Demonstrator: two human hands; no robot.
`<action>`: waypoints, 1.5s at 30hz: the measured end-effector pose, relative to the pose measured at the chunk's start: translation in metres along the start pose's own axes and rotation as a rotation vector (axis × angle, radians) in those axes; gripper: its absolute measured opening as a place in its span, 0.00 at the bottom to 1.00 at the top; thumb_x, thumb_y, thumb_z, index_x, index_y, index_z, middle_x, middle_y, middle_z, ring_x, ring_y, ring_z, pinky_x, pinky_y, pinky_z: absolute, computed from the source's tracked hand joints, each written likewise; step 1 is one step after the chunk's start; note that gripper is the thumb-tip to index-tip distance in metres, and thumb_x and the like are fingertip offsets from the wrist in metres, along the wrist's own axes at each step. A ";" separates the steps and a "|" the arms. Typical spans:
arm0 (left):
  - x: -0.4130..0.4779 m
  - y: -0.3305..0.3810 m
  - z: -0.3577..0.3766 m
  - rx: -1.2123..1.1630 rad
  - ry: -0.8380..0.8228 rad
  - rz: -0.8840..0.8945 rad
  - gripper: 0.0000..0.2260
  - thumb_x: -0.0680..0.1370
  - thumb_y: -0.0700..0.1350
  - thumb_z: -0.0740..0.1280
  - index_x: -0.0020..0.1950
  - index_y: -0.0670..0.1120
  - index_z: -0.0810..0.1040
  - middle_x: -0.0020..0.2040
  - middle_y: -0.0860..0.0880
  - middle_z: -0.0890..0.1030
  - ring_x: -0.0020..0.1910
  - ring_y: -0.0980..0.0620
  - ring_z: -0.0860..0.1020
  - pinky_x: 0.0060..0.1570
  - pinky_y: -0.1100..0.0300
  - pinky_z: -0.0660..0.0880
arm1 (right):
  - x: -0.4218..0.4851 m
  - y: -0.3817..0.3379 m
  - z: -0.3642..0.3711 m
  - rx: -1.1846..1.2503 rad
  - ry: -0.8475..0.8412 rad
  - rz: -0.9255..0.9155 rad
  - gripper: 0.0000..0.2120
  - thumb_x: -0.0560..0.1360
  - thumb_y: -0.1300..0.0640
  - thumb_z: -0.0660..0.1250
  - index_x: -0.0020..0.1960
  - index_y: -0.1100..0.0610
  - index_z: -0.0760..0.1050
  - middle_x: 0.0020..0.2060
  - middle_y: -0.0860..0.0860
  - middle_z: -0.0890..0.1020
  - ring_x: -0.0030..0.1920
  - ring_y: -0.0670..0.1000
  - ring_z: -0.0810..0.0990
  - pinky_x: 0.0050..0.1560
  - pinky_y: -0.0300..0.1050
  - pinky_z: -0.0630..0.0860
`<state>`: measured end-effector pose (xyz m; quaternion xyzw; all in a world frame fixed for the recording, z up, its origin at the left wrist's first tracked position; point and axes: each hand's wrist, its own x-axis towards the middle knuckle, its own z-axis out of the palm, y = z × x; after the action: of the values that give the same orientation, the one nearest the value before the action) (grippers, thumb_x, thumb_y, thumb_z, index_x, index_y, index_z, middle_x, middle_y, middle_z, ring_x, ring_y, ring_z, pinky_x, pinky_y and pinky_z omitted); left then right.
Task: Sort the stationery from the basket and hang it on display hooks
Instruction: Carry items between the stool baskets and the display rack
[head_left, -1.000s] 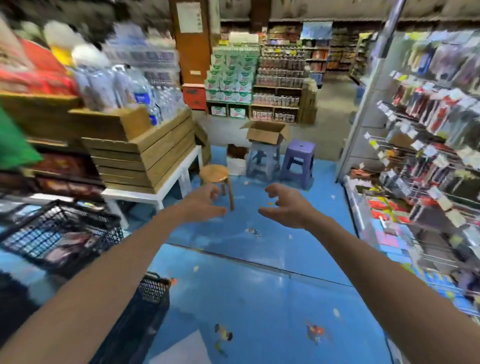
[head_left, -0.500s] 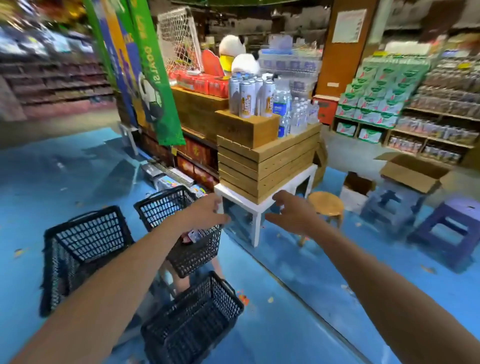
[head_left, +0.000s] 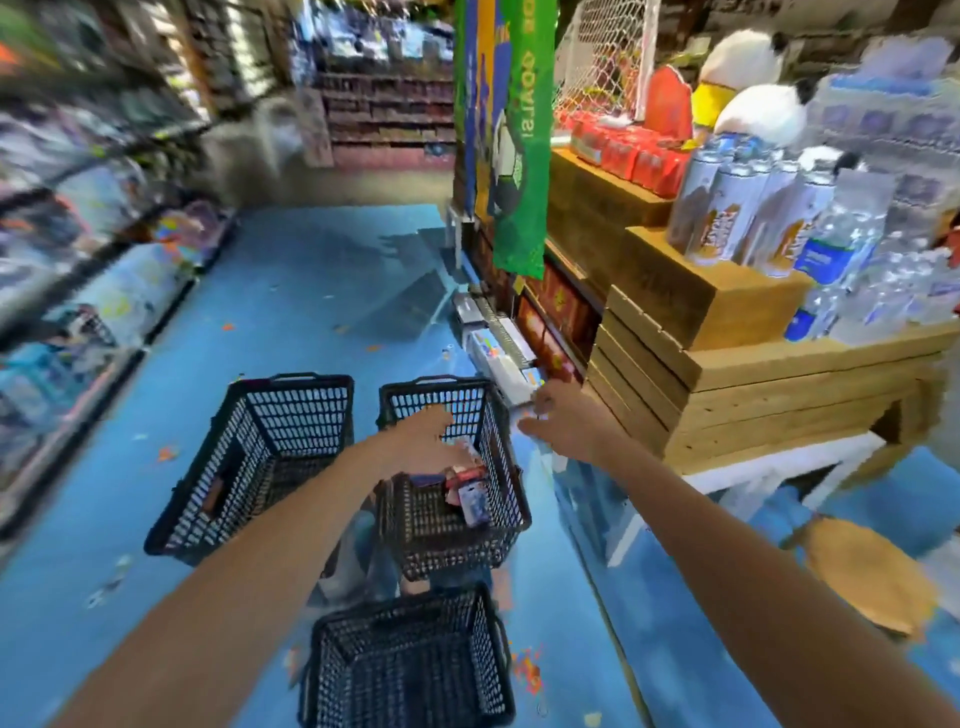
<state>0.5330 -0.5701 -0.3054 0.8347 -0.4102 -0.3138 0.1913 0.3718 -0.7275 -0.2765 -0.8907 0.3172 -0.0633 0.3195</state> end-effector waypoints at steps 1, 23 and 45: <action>0.010 -0.007 -0.003 -0.020 0.012 -0.022 0.36 0.80 0.56 0.71 0.81 0.43 0.60 0.80 0.44 0.63 0.77 0.43 0.65 0.74 0.49 0.66 | 0.017 -0.001 0.006 0.003 -0.033 -0.015 0.18 0.77 0.52 0.71 0.60 0.62 0.74 0.56 0.60 0.81 0.57 0.60 0.81 0.52 0.48 0.76; 0.293 -0.156 0.017 -0.457 -0.085 -0.366 0.07 0.82 0.42 0.67 0.44 0.49 0.78 0.40 0.53 0.80 0.42 0.51 0.78 0.40 0.61 0.69 | 0.319 0.098 0.187 0.302 -0.356 0.435 0.18 0.80 0.55 0.67 0.64 0.65 0.72 0.60 0.62 0.79 0.58 0.58 0.78 0.62 0.55 0.74; 0.503 -0.284 0.233 -0.768 0.074 -0.697 0.26 0.70 0.56 0.69 0.68 0.53 0.78 0.62 0.53 0.84 0.60 0.52 0.81 0.62 0.52 0.79 | 0.482 0.233 0.428 0.283 -0.437 0.812 0.30 0.71 0.57 0.66 0.70 0.66 0.68 0.61 0.61 0.79 0.59 0.62 0.80 0.53 0.52 0.80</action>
<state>0.7692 -0.8214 -0.8239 0.8019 0.0438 -0.4570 0.3823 0.7653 -0.9314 -0.7987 -0.6351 0.5530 0.2127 0.4956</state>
